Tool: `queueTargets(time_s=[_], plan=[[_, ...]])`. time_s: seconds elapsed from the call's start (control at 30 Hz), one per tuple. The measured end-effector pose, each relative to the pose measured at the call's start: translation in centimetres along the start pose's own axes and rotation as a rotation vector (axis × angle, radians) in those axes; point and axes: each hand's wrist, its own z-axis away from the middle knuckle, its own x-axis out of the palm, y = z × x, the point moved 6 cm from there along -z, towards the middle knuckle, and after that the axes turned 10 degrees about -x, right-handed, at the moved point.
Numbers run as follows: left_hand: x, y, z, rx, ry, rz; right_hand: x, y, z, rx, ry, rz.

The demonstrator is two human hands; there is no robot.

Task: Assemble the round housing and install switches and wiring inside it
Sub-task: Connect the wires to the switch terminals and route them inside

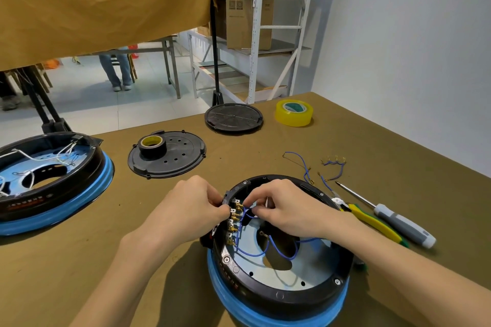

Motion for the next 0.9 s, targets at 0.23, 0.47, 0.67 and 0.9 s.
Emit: queueTargets(time_s=[0.23, 0.47, 0.67, 0.9], plan=[[0.2, 0.2, 0.1, 0.007, 0.027, -0.045, 0.6, 0.3, 0.0, 0.034, -0.025, 0.037], [0.2, 0.2, 0.3, 0.012, 0.023, -0.039, 1.2, -0.2, -0.6, 0.003, 0.04, 0.096], [-0.1, 0.4, 0.3, 0.01, 0.018, -0.031, 0.9, 0.2, -0.8, 0.038, 0.034, 0.034], [-0.2, 0.3, 0.2, 0.007, 0.023, -0.021, 0.6, -0.1, -0.4, 0.017, 0.002, 0.08]])
